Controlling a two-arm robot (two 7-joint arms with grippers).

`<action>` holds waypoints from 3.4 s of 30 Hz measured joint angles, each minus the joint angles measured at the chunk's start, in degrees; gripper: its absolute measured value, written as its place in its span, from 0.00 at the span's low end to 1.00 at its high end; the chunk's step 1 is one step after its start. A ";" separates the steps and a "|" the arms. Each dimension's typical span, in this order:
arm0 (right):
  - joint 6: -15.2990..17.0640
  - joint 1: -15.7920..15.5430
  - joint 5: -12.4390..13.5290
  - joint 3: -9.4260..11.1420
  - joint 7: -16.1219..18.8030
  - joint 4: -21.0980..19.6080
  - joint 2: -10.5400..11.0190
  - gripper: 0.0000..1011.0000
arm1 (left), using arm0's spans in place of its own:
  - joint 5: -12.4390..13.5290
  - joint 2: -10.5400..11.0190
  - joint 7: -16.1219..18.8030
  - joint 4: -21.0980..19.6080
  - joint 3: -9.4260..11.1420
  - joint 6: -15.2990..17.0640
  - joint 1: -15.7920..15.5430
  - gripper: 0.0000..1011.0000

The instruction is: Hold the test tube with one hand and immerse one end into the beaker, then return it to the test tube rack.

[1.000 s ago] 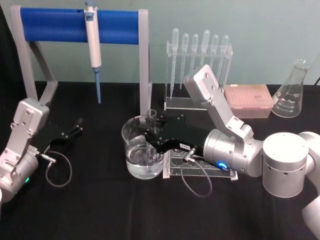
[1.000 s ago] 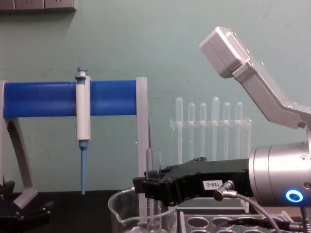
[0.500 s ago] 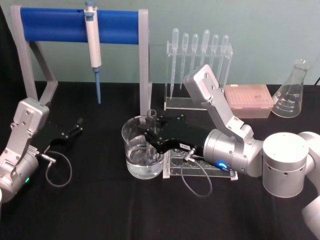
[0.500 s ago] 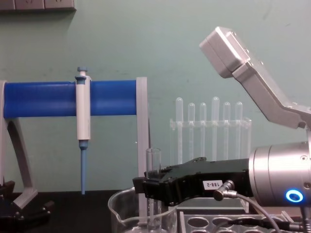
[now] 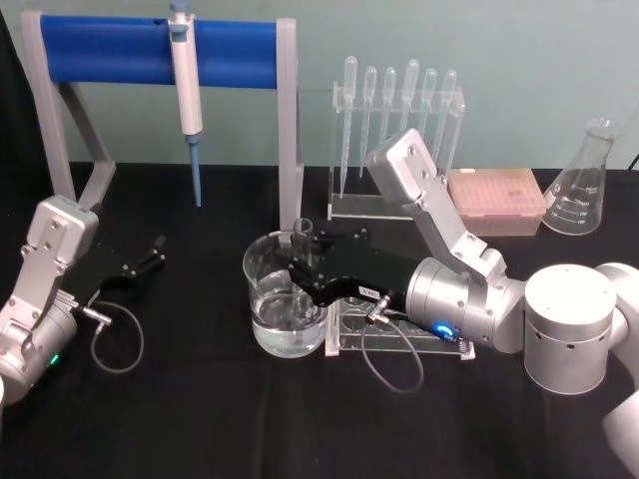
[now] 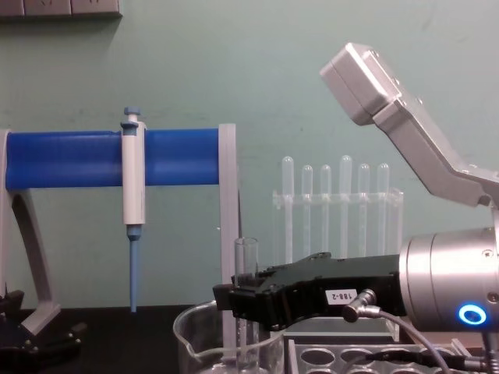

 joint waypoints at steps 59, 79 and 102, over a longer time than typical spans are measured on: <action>0.00 0.00 0.00 0.00 0.00 0.00 0.00 0.22 | 0.00 0.00 0.00 0.00 0.00 0.00 0.00 0.99; 0.00 0.00 0.00 0.00 0.00 0.00 0.00 0.22 | 0.00 0.00 0.00 0.00 0.00 0.00 0.00 0.99; 0.00 0.00 0.00 0.00 0.00 0.00 0.00 0.22 | 0.00 0.00 0.00 0.00 0.00 0.00 0.00 0.99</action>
